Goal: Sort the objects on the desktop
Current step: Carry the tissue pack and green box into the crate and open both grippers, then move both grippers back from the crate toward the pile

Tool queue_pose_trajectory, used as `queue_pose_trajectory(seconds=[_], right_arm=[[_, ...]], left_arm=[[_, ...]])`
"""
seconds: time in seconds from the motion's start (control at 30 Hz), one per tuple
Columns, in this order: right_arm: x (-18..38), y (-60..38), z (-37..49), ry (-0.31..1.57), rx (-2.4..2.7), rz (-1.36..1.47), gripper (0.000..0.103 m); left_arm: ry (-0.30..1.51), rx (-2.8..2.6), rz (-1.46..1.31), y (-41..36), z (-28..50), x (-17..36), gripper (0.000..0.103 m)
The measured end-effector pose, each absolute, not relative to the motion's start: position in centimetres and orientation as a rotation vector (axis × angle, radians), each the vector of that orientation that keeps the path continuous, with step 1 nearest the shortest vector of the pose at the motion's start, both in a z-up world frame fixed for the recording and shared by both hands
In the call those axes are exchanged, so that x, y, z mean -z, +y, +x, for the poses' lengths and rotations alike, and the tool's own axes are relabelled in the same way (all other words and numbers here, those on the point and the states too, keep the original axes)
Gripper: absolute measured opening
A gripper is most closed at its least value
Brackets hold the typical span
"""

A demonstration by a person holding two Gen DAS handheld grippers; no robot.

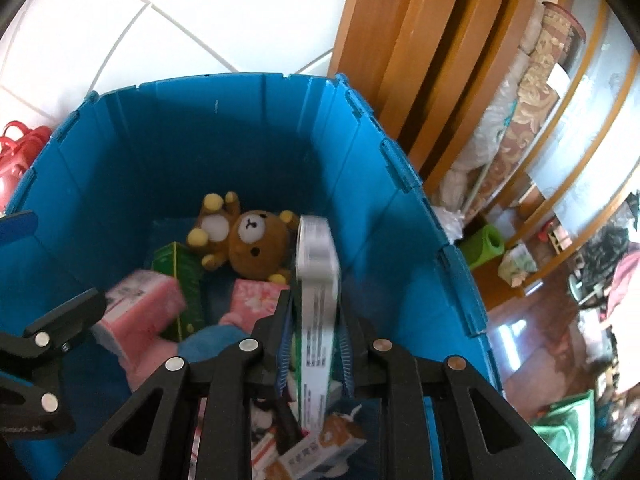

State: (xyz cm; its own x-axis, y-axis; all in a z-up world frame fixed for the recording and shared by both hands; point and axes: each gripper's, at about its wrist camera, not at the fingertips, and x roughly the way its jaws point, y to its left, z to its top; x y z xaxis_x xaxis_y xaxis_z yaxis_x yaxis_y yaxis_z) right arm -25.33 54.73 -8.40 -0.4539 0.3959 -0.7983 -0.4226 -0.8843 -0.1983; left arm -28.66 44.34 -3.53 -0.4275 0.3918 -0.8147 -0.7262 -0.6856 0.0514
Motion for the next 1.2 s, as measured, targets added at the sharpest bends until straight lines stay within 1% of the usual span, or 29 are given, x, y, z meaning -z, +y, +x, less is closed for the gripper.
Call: queue_pose_trajectory(seconds=[0.03,0.07,0.13,0.2,0.27,0.37,0.47,0.57,0.63,0.83,1.03,1.2], right_arm=[[8.2,54.6,-25.2,0.025,-2.324,-1.263,0.034],[8.0,54.5,-25.1,0.018,-2.319,-1.258,0.049],[7.4,54.2,-24.7,0.016,-2.326,-1.249,0.065],[6.8,53.7,-24.2,-0.004,-2.334,-1.241,0.070],[6.2,53.1,-23.6,-0.021,-2.339,-1.234,0.084],[5.2,52.0,-22.5,-0.034,-2.362,-1.221,0.094],[4.2,50.7,-21.0,-0.034,-2.388,-1.207,0.100],[3.0,49.2,-19.2,-0.045,-2.410,-1.169,0.100],[2.2,48.0,-18.0,-0.048,-2.429,-1.131,0.103],[0.7,43.8,-15.1,0.004,-2.548,-1.035,0.103],[0.2,37.1,-13.4,0.014,-2.674,-0.877,0.103],[1.1,31.1,-14.4,0.073,-2.790,-0.850,0.103]], left_arm=[[0.532,-2.130,-1.074,44.2,-28.6,3.5,0.099],[0.536,-2.129,-1.074,44.1,-28.5,3.4,0.099],[0.539,-2.128,-1.066,43.7,-28.1,3.0,0.099],[0.537,-2.126,-1.063,43.3,-27.7,2.7,0.099],[0.529,-2.116,-1.061,42.8,-27.2,2.3,0.099],[0.517,-2.109,-1.047,41.8,-26.4,1.6,0.099],[0.499,-2.101,-1.024,40.5,-25.3,0.8,0.099],[0.473,-2.092,-0.987,38.8,-23.9,-0.2,0.099],[0.456,-2.104,-0.953,37.4,-22.9,-0.9,0.099],[0.353,-2.236,-0.801,30.1,-20.7,-2.2,0.099],[0.231,-2.400,-0.801,20.6,-21.3,-0.1,0.099],[0.179,-2.508,-0.878,12.1,-23.0,3.2,0.099]])
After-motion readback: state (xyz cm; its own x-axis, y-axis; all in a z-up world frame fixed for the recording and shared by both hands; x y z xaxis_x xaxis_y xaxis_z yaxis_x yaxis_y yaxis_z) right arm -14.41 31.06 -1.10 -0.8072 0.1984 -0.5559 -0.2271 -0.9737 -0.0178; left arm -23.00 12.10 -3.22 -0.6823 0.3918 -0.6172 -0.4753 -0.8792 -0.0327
